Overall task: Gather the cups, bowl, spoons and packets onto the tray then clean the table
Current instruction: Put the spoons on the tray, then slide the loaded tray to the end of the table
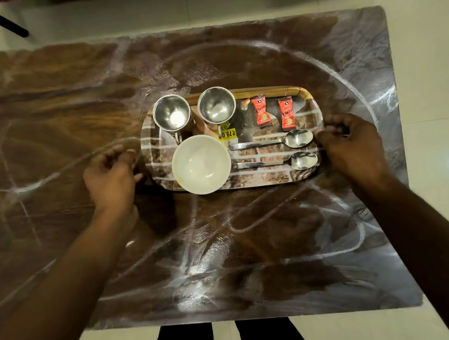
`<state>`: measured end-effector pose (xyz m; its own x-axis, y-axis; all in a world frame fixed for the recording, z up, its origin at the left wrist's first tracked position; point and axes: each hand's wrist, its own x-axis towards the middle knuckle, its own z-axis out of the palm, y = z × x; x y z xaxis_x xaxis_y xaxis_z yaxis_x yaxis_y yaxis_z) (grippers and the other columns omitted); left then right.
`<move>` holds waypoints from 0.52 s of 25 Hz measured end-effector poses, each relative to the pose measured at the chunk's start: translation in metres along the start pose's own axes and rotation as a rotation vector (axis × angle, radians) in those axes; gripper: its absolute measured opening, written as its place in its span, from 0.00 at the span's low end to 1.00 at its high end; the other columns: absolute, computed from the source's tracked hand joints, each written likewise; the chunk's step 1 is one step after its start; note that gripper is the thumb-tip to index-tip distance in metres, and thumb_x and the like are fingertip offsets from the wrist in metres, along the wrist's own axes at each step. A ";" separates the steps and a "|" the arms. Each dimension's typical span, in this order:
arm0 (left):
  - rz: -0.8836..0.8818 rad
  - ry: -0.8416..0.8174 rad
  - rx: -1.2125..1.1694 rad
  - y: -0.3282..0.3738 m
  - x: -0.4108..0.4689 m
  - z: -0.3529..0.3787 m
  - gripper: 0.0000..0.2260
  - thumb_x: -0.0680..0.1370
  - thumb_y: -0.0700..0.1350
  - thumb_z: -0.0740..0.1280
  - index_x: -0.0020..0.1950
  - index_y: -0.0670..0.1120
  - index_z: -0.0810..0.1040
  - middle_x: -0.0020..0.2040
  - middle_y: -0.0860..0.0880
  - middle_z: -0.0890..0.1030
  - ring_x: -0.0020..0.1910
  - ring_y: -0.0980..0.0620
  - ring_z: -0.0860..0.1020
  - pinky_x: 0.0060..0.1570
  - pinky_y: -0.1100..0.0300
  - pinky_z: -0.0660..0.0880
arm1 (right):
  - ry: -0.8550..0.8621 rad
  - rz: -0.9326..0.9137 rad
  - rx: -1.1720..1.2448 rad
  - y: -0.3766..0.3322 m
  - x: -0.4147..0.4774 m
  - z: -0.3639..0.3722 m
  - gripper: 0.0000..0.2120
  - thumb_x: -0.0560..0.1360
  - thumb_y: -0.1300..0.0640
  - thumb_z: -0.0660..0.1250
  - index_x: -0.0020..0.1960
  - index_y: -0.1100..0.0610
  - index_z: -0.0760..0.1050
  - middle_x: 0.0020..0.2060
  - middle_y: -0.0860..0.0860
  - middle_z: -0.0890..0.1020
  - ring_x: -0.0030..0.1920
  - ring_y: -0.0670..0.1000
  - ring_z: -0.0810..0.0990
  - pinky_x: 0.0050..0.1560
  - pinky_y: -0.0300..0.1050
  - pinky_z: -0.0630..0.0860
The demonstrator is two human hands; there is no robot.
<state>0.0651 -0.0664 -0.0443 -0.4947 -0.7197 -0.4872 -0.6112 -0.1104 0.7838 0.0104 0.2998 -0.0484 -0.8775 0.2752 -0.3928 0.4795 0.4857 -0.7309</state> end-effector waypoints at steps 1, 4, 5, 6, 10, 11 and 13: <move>-0.004 -0.042 0.018 0.002 0.011 0.005 0.06 0.81 0.40 0.71 0.58 0.44 0.83 0.51 0.45 0.85 0.43 0.54 0.82 0.42 0.59 0.81 | -0.005 0.007 0.015 0.000 0.001 0.002 0.11 0.79 0.54 0.73 0.61 0.48 0.83 0.45 0.39 0.86 0.44 0.33 0.84 0.54 0.43 0.84; -0.004 -0.125 0.072 0.009 0.026 0.019 0.04 0.80 0.39 0.72 0.52 0.47 0.85 0.45 0.49 0.87 0.40 0.54 0.84 0.44 0.57 0.81 | -0.013 0.048 0.071 0.001 0.008 0.007 0.12 0.79 0.58 0.73 0.62 0.52 0.84 0.48 0.46 0.89 0.49 0.44 0.88 0.58 0.52 0.86; 0.000 -0.139 0.091 0.009 0.028 0.022 0.06 0.79 0.38 0.73 0.48 0.49 0.86 0.41 0.52 0.88 0.39 0.54 0.84 0.44 0.57 0.81 | -0.016 0.059 0.085 0.002 0.011 0.008 0.13 0.79 0.59 0.73 0.63 0.54 0.84 0.49 0.48 0.90 0.50 0.47 0.89 0.59 0.54 0.86; 0.007 -0.153 0.104 0.009 0.029 0.024 0.08 0.79 0.37 0.73 0.45 0.50 0.85 0.38 0.54 0.88 0.37 0.55 0.85 0.43 0.58 0.81 | -0.016 0.066 0.096 0.003 0.012 0.010 0.14 0.79 0.61 0.73 0.64 0.55 0.84 0.50 0.49 0.90 0.51 0.49 0.89 0.59 0.56 0.86; 0.023 -0.197 0.093 0.006 0.033 0.020 0.12 0.78 0.33 0.72 0.45 0.50 0.86 0.37 0.54 0.89 0.37 0.54 0.88 0.37 0.59 0.83 | -0.003 0.066 0.096 0.003 0.013 0.014 0.15 0.79 0.64 0.72 0.65 0.58 0.83 0.50 0.51 0.89 0.51 0.51 0.89 0.59 0.58 0.86; 0.024 -0.195 0.084 0.005 0.033 0.017 0.12 0.78 0.32 0.72 0.45 0.49 0.86 0.37 0.53 0.89 0.37 0.53 0.88 0.36 0.60 0.83 | -0.004 0.065 0.096 0.002 0.012 0.015 0.15 0.78 0.64 0.73 0.64 0.58 0.84 0.50 0.52 0.89 0.51 0.51 0.89 0.59 0.58 0.86; 0.023 -0.173 0.072 0.006 0.034 0.008 0.12 0.77 0.31 0.71 0.46 0.49 0.86 0.37 0.53 0.89 0.35 0.55 0.87 0.35 0.61 0.82 | -0.021 0.055 0.109 -0.004 0.008 0.017 0.14 0.78 0.64 0.72 0.63 0.57 0.85 0.50 0.52 0.90 0.51 0.53 0.90 0.58 0.59 0.86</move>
<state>0.0400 -0.0858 -0.0590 -0.6039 -0.5921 -0.5336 -0.6385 -0.0414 0.7685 0.0010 0.2858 -0.0581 -0.8503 0.2807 -0.4452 0.5243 0.3770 -0.7636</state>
